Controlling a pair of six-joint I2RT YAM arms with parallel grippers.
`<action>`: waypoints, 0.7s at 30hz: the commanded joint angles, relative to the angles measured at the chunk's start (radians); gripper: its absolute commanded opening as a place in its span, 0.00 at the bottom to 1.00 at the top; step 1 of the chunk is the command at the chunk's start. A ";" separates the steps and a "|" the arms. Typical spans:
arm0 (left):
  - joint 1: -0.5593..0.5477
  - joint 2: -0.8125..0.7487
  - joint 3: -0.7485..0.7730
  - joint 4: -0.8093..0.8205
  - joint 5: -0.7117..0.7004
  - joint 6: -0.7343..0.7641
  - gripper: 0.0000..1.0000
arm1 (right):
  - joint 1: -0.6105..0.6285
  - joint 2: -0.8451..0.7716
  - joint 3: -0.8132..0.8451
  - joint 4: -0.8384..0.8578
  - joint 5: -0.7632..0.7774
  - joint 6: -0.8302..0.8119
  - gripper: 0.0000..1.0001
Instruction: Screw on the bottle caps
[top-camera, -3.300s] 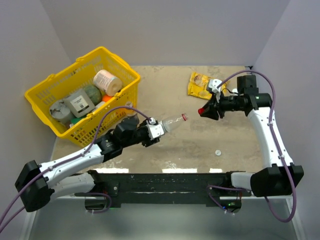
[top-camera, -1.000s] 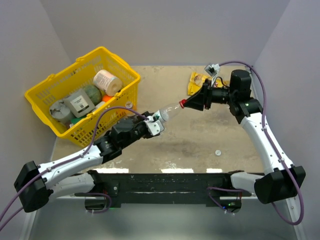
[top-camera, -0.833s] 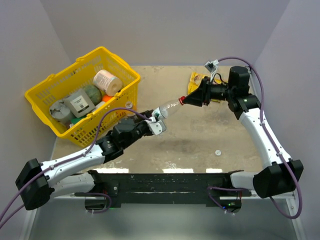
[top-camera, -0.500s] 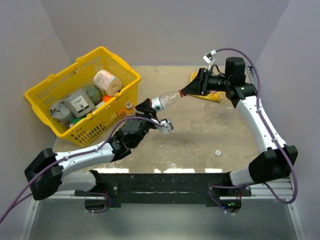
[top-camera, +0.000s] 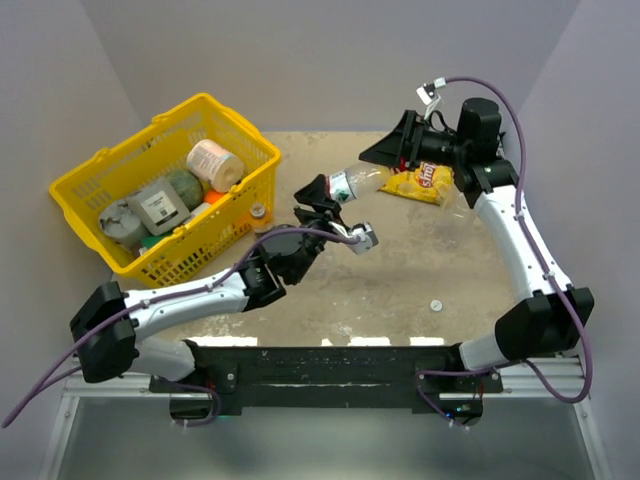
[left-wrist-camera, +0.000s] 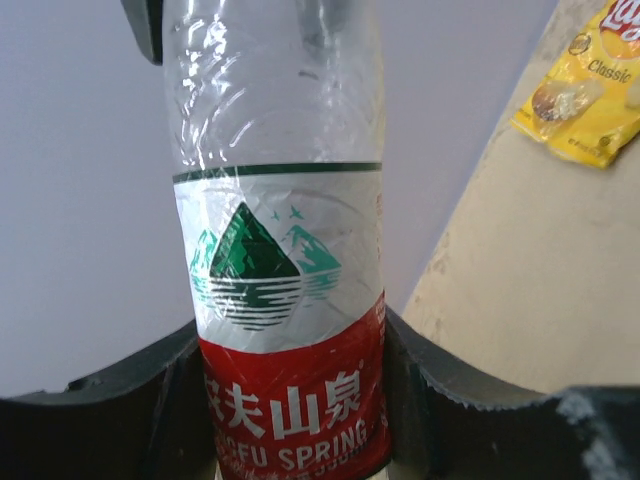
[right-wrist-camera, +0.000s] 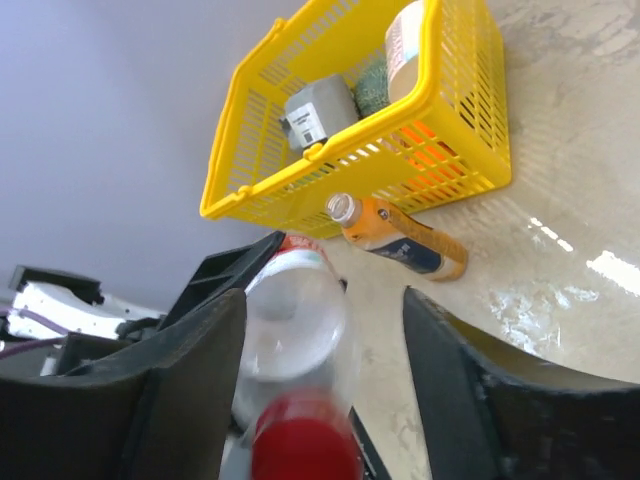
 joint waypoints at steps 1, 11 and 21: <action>-0.028 -0.041 0.074 -0.162 0.065 -0.183 0.00 | -0.035 -0.055 -0.049 0.160 -0.063 0.070 0.99; 0.026 -0.212 -0.031 -0.406 0.134 -0.438 0.00 | -0.226 0.012 0.114 0.381 -0.194 0.149 0.99; 0.109 -0.453 -0.078 -0.654 0.522 -0.560 0.00 | 0.004 -0.230 0.065 -0.623 -0.176 -1.573 0.86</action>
